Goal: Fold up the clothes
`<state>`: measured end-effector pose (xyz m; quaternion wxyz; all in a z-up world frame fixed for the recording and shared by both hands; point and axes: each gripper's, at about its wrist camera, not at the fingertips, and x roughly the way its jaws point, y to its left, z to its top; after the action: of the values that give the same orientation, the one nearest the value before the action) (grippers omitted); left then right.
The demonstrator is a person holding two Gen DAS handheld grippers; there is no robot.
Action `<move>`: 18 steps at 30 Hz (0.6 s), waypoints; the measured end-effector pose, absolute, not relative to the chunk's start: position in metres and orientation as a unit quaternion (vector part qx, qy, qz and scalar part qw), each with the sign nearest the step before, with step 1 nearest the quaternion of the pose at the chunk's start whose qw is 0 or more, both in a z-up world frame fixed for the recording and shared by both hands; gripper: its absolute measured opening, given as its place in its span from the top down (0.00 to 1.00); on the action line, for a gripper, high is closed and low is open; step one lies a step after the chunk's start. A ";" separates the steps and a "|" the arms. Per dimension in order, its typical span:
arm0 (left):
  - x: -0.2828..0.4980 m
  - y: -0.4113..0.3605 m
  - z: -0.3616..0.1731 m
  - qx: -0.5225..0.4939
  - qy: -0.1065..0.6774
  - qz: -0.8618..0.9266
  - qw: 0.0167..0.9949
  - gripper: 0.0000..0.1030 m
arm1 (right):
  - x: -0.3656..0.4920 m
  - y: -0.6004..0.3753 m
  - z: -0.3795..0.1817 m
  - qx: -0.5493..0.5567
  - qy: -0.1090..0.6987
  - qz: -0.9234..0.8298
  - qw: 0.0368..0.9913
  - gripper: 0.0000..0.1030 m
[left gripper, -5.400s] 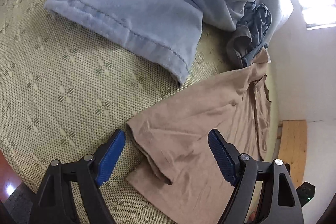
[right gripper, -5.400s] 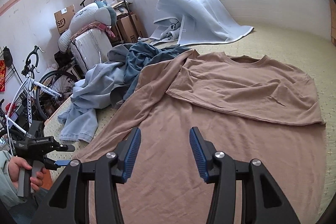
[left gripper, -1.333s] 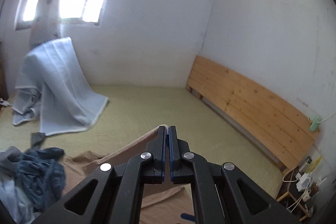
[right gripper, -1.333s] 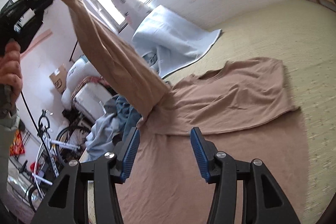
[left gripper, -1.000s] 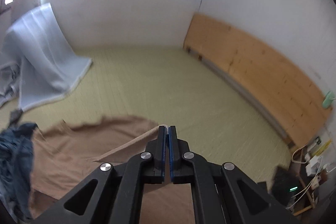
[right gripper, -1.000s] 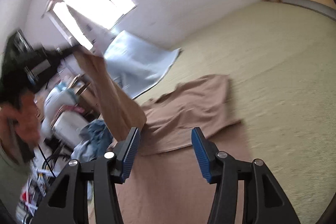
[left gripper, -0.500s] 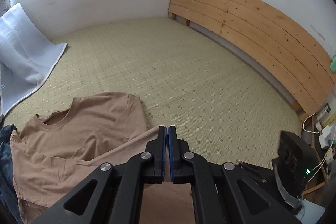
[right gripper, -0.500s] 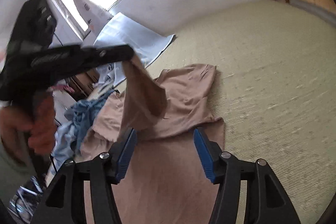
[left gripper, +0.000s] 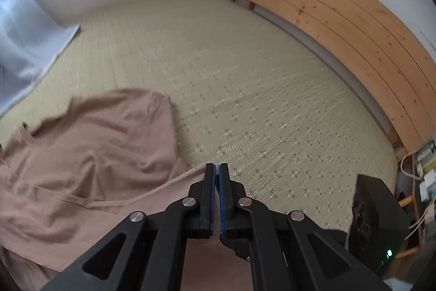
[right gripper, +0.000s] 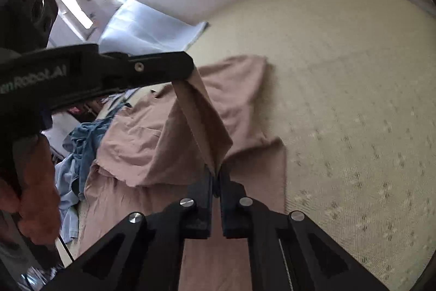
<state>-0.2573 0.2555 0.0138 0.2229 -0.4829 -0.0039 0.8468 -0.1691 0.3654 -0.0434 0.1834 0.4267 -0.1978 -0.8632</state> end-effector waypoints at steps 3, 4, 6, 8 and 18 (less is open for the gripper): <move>-0.263 0.249 -0.006 -0.501 -0.038 0.837 0.215 0.96 | -0.170 0.369 -0.055 0.448 -0.197 -0.855 0.169 0.97; -0.263 0.244 -0.010 -0.506 -0.048 0.834 0.212 0.94 | -0.171 0.369 -0.057 0.454 -0.193 -0.854 0.166 0.97; -0.262 0.227 -0.016 -0.514 -0.056 0.831 0.206 0.90 | -0.173 0.367 -0.062 0.463 -0.185 -0.852 0.161 0.97; -0.261 0.201 -0.015 -0.507 -0.049 0.839 0.193 0.83 | -0.175 0.364 -0.064 0.471 -0.174 -0.850 0.157 0.97; -0.255 -0.026 -0.002 -0.482 -0.044 0.875 -0.007 0.53 | -0.176 0.371 -0.071 0.499 -0.150 -0.845 0.123 0.97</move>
<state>-0.2554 -0.0264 -0.0023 -0.0067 -0.4818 -0.0440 0.8752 -0.1765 0.3712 -0.0706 0.1235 0.4989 -0.1499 -0.8446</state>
